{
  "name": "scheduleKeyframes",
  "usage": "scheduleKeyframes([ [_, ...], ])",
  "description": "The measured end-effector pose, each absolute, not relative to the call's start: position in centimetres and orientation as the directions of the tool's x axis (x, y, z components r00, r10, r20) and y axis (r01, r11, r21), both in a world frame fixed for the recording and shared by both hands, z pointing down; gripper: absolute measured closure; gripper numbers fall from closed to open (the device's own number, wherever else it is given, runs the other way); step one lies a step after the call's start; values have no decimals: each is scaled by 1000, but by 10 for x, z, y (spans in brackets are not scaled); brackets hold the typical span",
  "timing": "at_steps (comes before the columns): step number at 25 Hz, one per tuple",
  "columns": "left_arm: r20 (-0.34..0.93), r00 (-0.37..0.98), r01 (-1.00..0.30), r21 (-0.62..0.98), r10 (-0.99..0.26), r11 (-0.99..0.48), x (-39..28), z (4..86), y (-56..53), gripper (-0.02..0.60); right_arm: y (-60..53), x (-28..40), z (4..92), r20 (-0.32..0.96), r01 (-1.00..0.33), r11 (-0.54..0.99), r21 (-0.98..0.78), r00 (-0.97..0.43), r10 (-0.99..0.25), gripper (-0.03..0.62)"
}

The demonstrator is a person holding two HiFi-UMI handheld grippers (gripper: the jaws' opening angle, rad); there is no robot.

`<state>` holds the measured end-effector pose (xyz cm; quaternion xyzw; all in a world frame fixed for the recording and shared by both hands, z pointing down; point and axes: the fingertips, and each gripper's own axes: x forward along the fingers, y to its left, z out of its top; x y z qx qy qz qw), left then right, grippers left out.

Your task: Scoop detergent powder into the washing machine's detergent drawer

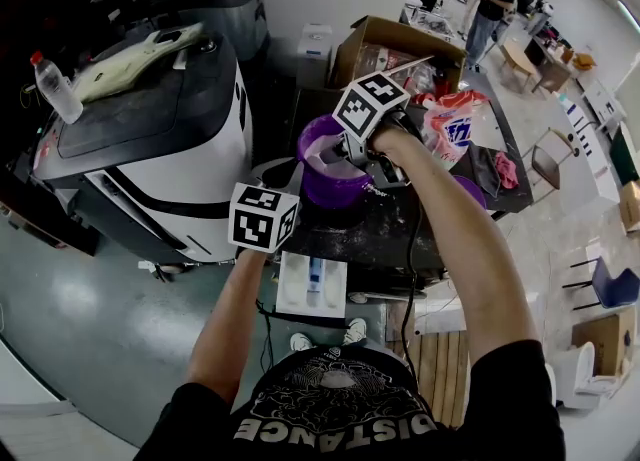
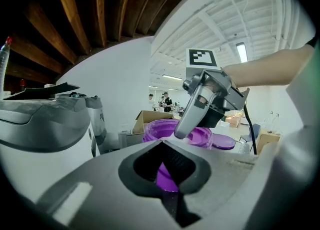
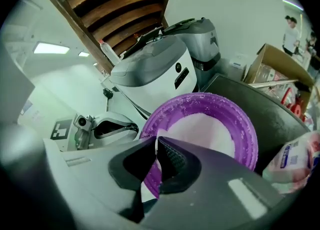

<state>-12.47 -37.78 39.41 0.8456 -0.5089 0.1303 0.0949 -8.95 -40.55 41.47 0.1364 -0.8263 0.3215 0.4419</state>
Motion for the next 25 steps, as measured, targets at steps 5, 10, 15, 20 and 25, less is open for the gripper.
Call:
scheduleKeyframes([
  [5,312,442,-888,19,-841,-460,-124,392,-377,581,-407,-88,408,772,-526,705,-475,-634,47,557],
  [10,307,442,-887,10,-843,-462,-121,388,-377,581,-412,-82,400,720,-548,648,-529,-694,1,557],
  [15,303,444,-885,-1,-843,-466,-118,385,-376,581,-416,-74,392,646,-560,566,-605,-761,-62,557],
  [20,300,444,-883,-15,-844,-470,-112,383,-377,581,-419,-65,387,552,-543,472,-695,-823,-135,557],
  [25,291,431,-890,-18,-854,-455,-111,382,-377,581,-420,-57,377,435,-483,395,-782,-876,-210,557],
])
